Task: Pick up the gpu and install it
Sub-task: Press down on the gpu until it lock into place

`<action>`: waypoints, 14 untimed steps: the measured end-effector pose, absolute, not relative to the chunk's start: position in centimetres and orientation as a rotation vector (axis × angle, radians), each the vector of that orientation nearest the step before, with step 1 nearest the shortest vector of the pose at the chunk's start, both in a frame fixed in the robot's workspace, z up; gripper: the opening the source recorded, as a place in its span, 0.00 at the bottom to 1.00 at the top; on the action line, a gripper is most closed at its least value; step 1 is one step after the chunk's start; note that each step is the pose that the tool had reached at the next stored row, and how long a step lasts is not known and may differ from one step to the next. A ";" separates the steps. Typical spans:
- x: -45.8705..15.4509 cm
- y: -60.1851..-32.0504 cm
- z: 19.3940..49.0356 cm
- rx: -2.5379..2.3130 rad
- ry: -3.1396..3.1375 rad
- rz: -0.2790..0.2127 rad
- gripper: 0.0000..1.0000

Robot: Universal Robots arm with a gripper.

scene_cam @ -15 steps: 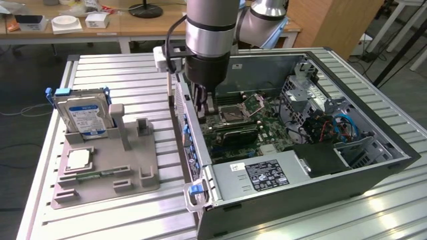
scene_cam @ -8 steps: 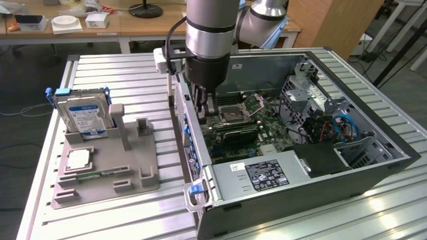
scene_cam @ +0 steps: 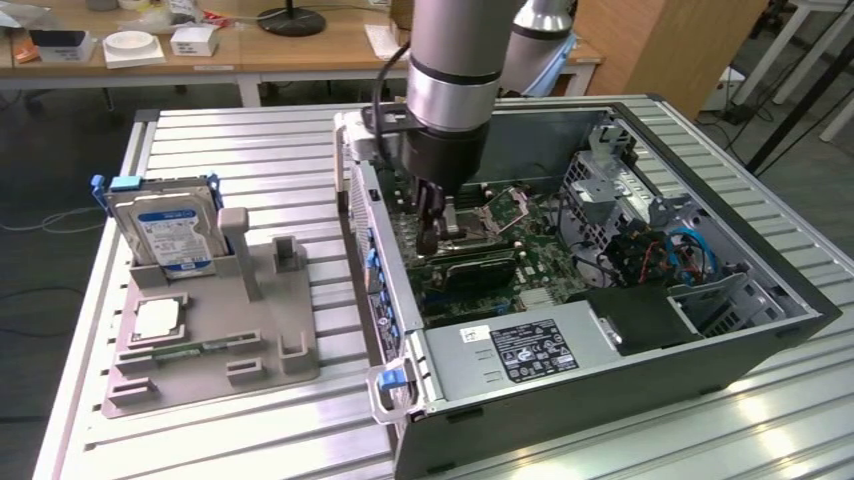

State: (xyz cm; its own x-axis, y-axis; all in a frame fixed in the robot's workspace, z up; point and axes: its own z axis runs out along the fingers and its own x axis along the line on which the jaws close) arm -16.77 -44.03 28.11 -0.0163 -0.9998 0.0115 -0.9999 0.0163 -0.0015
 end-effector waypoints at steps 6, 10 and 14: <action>-14.1 -44.0 27.1 2.199 -2.234 0.014 0.11; -12.2 -44.1 26.7 2.198 -2.234 0.015 0.11; -11.3 -44.2 26.6 2.194 -2.234 0.016 0.11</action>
